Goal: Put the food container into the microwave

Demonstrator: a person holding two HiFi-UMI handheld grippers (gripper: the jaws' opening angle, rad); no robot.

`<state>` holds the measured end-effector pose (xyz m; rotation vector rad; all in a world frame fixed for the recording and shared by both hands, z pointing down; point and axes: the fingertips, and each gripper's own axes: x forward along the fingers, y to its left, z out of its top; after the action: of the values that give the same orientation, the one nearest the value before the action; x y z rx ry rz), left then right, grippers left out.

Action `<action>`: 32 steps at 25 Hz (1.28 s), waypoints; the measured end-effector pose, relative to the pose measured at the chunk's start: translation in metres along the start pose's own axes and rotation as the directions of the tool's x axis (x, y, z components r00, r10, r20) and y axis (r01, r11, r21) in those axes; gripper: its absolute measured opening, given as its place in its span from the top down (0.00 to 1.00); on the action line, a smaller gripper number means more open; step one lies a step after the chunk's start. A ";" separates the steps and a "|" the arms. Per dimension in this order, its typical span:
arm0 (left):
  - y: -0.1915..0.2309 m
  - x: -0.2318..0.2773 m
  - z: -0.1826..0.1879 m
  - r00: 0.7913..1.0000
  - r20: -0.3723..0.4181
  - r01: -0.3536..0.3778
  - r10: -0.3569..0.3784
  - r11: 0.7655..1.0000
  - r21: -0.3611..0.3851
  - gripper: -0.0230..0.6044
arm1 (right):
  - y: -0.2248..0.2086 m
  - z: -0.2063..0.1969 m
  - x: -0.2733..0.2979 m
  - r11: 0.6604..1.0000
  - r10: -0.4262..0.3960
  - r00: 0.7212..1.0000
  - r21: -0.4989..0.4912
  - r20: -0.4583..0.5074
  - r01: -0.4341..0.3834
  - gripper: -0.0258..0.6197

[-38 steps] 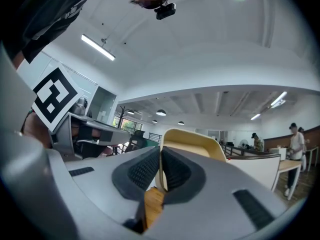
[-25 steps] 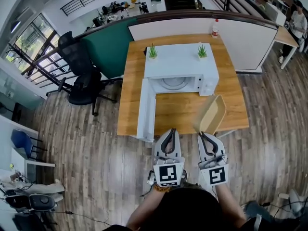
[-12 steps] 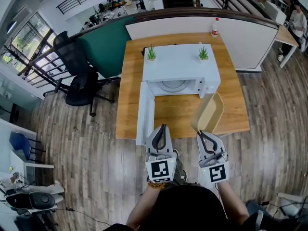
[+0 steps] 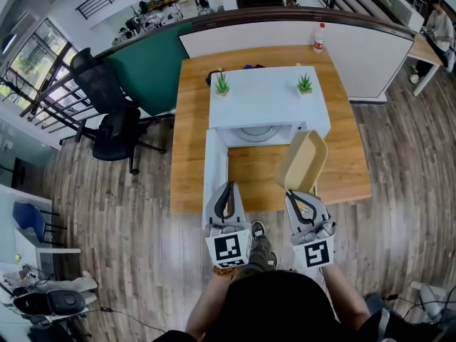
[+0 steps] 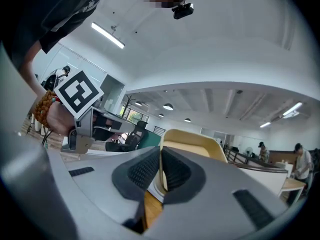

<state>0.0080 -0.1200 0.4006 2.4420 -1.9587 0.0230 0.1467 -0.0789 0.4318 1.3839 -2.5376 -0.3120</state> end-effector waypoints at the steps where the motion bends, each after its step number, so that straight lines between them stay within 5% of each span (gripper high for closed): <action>1: 0.005 0.003 -0.003 1.000 -0.013 -0.007 0.007 1.000 0.002 0.91 | 0.000 0.001 0.005 1.000 0.001 1.000 -0.006 0.002 -0.001 0.93; 10: 0.060 0.031 0.008 0.998 0.041 -0.050 0.050 0.999 -0.003 0.91 | 0.018 0.023 0.052 0.990 0.090 0.994 -0.112 0.068 -0.082 0.93; 18: 0.088 0.043 0.002 0.999 0.027 -0.043 0.044 0.998 -0.035 0.91 | 0.049 0.022 0.086 0.954 0.198 0.980 -0.230 0.005 -0.192 0.93; 29: 0.076 0.057 0.001 0.999 0.047 -0.007 0.007 1.000 -0.006 0.91 | 0.050 -0.002 0.103 0.939 0.237 0.971 -0.248 -0.029 -0.236 0.93; 32: 0.072 0.060 -0.006 0.999 0.043 -0.030 0.031 0.999 -0.015 0.91 | 0.049 -0.020 0.103 0.911 0.282 0.958 -0.296 -0.056 -0.286 0.93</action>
<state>-0.0488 -0.1944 0.4076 2.4242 -2.0059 -0.0429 0.0595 -0.1418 0.4757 0.8885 -2.5040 -0.6020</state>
